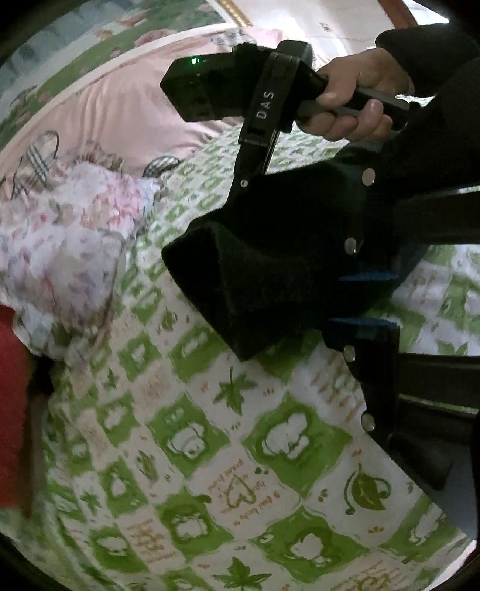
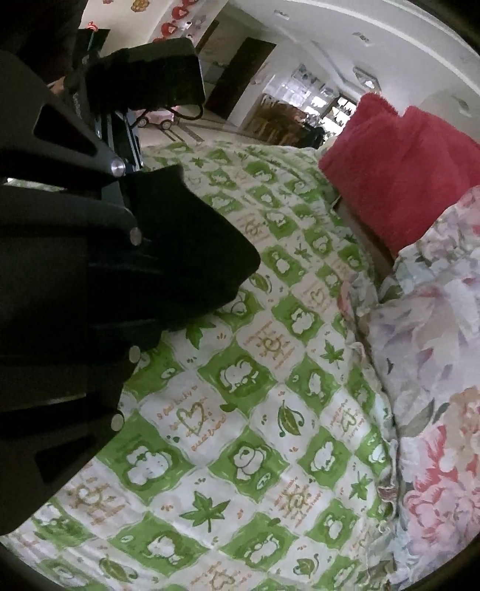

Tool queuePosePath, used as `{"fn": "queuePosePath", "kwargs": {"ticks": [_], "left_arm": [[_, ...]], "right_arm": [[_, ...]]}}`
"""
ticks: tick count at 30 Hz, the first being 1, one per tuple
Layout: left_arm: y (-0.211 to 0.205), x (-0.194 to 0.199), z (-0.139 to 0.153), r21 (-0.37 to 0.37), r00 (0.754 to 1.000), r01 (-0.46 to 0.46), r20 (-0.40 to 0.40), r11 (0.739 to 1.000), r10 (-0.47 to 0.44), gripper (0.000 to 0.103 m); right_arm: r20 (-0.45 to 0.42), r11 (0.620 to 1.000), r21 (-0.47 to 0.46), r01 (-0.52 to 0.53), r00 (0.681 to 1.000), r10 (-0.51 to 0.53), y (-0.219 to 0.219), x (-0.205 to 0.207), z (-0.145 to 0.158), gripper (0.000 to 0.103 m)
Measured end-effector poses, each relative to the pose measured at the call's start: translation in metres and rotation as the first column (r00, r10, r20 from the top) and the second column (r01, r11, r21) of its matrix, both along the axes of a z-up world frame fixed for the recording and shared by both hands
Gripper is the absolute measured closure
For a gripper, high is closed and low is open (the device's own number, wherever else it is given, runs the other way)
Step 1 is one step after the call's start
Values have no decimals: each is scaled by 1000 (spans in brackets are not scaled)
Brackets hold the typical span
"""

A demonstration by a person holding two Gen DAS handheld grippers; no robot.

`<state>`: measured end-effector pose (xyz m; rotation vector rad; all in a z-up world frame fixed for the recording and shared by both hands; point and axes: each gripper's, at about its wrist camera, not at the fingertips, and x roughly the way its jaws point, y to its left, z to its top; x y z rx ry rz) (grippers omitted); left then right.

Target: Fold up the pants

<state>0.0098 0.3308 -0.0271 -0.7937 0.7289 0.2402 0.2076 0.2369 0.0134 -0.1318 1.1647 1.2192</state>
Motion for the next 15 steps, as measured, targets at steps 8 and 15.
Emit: {"fn": "queuePosePath", "kwargs": {"ticks": [8, 15], "left_arm": [[-22, -7, 43, 25, 995, 46, 86, 999, -48, 91], [-58, -8, 81, 71, 975, 137, 167, 988, -147, 91]], "right_arm": [[13, 994, 107, 25, 1000, -27, -30, -10, 36, 83], [57, 974, 218, 65, 995, -79, -82, -29, 73, 83]]}}
